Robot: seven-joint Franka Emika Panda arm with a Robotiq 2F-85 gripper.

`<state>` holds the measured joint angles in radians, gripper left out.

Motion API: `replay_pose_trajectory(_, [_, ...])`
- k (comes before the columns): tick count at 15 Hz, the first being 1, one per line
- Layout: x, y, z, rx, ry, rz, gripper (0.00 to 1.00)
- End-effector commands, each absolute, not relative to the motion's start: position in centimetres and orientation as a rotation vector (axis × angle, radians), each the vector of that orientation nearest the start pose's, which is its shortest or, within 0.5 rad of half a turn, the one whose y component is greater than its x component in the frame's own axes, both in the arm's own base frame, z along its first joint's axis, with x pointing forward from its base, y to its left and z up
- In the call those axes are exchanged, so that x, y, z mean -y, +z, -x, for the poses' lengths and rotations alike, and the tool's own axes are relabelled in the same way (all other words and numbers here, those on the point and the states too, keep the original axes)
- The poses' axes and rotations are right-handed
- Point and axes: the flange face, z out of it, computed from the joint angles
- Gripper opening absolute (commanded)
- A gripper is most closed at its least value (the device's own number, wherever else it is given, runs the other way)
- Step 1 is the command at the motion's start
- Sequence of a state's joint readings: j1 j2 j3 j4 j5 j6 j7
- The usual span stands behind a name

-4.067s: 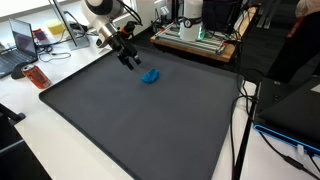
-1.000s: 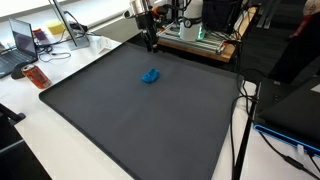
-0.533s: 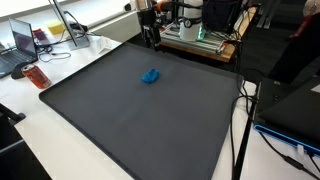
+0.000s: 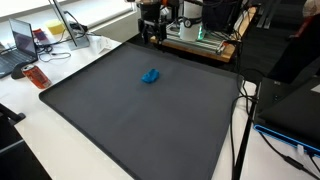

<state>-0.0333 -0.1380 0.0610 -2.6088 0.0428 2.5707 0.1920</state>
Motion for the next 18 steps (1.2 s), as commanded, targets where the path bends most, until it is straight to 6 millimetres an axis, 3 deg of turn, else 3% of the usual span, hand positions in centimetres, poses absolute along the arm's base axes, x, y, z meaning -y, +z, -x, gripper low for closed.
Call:
replay_pose_trajectory(1, [-3.6,32.4,-45.4,-0.158,-0.148,3.177,1.0])
replay_pose_trajectory(5, [-6.5,32.2,-46.9,0.24,-0.216,3.246,1.0])
replay_pose_trajectory(8, [-7.5,31.2,-47.9,0.495,-0.23,3.229,1.0])
replay_pose_trajectory(18, [-6.0,25.2,-49.2,1.156,-0.161,3.049,1.0])
